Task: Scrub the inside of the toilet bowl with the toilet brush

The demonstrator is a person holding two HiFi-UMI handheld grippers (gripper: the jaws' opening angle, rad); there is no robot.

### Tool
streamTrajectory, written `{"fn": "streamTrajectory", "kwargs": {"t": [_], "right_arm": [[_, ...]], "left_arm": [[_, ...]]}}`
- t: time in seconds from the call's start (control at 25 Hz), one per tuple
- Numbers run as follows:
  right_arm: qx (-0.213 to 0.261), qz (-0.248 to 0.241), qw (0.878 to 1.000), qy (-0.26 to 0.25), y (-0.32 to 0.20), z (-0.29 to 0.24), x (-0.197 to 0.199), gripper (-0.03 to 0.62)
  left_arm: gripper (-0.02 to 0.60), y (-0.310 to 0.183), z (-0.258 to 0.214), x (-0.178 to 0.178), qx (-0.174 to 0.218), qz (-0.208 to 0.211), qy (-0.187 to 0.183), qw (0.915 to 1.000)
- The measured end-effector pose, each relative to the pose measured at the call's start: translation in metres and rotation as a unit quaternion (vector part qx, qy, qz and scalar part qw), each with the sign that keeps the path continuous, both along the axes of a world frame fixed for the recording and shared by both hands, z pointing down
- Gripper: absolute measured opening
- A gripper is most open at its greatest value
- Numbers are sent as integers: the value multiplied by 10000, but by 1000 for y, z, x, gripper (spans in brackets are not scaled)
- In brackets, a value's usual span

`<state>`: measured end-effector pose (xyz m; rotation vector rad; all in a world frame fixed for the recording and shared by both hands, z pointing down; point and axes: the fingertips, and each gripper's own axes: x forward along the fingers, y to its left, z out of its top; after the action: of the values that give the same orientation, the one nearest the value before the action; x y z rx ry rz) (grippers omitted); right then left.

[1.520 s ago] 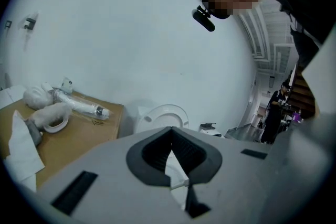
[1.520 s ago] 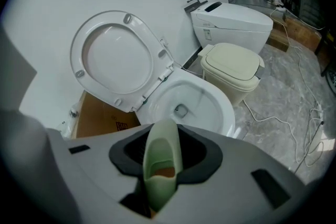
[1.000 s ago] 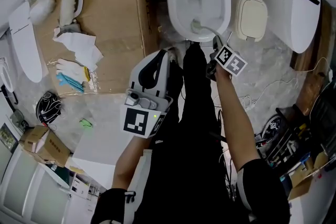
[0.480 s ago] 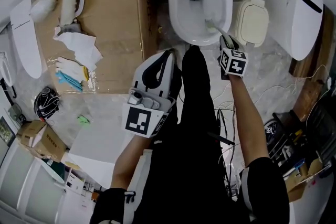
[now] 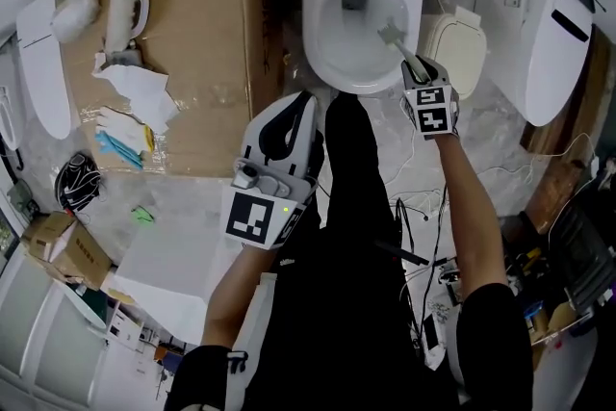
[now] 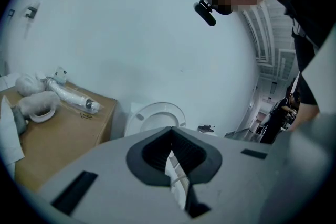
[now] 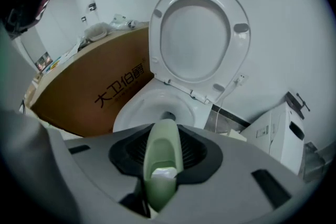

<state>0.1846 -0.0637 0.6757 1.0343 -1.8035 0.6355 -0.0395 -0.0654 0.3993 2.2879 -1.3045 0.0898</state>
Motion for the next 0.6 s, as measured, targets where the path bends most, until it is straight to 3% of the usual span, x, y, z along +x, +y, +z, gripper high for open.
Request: {"fn": "streamTrajectory", "kwargs": {"t": [0.28,0.6], "right_arm": [[189,-1300,9906,379,-41,-2,-5,121],[309,-2294,9711,576,-87,-9,-28,121]], "left_arm": [[8,-18,-2,6,4,-266,65,9996],[8,-32,-4,-7,-23,-705,26,9975]]}}
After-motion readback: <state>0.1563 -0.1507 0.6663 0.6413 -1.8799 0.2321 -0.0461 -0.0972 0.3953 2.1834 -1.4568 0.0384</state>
